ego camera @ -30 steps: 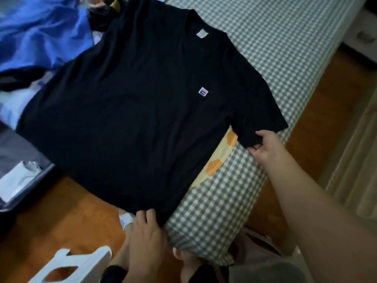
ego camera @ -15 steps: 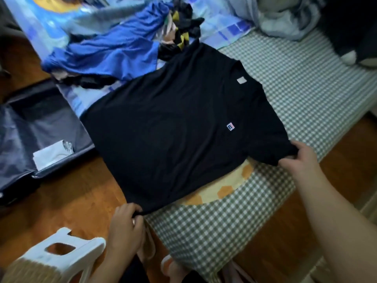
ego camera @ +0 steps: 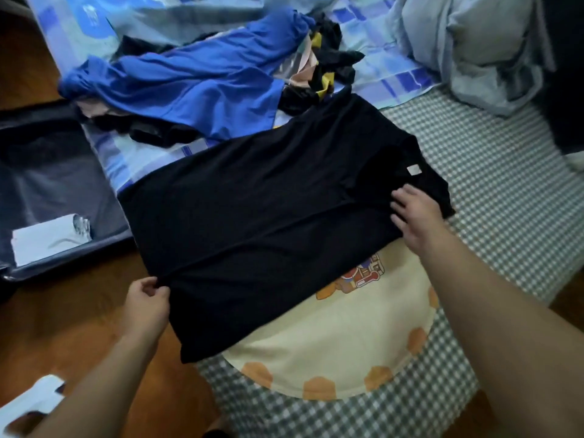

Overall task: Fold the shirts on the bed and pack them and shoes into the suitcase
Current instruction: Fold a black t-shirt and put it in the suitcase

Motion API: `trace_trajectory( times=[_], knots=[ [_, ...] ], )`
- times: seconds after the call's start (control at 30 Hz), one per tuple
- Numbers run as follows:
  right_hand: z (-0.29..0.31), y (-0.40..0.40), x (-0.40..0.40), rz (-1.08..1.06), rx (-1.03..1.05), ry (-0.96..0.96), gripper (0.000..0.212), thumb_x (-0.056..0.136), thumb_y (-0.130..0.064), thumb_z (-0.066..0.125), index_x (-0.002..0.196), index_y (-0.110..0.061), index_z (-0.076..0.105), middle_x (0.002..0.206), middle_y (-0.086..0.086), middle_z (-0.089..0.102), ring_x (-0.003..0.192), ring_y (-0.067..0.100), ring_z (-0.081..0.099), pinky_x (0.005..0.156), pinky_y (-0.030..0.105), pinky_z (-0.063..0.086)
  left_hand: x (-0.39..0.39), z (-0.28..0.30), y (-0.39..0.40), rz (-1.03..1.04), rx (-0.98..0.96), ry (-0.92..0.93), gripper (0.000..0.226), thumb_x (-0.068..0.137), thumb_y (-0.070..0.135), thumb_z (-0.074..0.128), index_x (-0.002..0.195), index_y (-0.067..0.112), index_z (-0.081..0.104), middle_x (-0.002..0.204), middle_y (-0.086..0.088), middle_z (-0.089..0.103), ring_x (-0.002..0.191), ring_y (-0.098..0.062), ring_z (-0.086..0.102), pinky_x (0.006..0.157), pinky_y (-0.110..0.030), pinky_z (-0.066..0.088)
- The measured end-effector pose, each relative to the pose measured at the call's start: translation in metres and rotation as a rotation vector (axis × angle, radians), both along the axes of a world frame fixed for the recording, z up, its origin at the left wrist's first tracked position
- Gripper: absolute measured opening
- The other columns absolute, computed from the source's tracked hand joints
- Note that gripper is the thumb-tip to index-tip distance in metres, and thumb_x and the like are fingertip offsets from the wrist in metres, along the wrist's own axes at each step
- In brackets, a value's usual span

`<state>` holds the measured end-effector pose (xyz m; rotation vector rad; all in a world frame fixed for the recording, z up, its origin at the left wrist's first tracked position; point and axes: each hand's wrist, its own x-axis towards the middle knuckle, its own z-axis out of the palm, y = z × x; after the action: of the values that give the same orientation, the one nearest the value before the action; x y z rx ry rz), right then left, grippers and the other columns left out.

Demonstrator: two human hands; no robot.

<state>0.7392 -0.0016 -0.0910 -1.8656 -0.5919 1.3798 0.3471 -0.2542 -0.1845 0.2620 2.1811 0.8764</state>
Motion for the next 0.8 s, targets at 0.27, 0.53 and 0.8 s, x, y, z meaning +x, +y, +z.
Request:
trace_trajectory(
  times=[0.27, 0.53, 0.8],
  knots=[
    [-0.044, -0.063, 0.066, -0.225, -0.179, -0.261, 0.049, 0.099, -0.005, 0.054, 0.147, -0.012, 0.044, 0.120, 0.005, 0.058, 0.092, 0.017, 0.063, 0.089, 0.033, 0.057, 0.060, -0.025, -0.046, 0.110, -0.156, 0.038, 0.032, 0.096, 0.048, 0.054, 0.101, 0.017, 0.050, 0.107, -0.014, 0.058, 0.103, -0.037, 0.056, 0.096, -0.053, 0.047],
    [-0.059, -0.041, 0.032, -0.164, -0.174, -0.062, 0.018, 0.100, -0.013, 0.060, 0.119, -0.011, 0.059, 0.103, 0.004, 0.067, 0.082, 0.014, 0.064, 0.072, 0.031, 0.059, 0.077, -0.001, -0.054, 0.060, -0.206, -0.015, 0.036, 0.104, 0.041, 0.051, 0.117, 0.007, 0.048, 0.102, -0.010, 0.055, 0.093, -0.029, 0.052, 0.083, -0.040, 0.039],
    [-0.076, -0.029, 0.043, -0.159, -0.123, -0.182, 0.038, 0.086, -0.016, 0.072, 0.122, -0.011, 0.061, 0.117, 0.003, 0.068, 0.095, 0.020, 0.068, 0.083, 0.033, 0.059, 0.074, 0.010, -0.084, -0.114, -0.239, 0.013, 0.039, 0.105, 0.037, 0.048, 0.092, 0.001, 0.055, 0.081, -0.016, 0.056, 0.079, -0.035, 0.056, 0.068, -0.042, 0.039]
  ],
)
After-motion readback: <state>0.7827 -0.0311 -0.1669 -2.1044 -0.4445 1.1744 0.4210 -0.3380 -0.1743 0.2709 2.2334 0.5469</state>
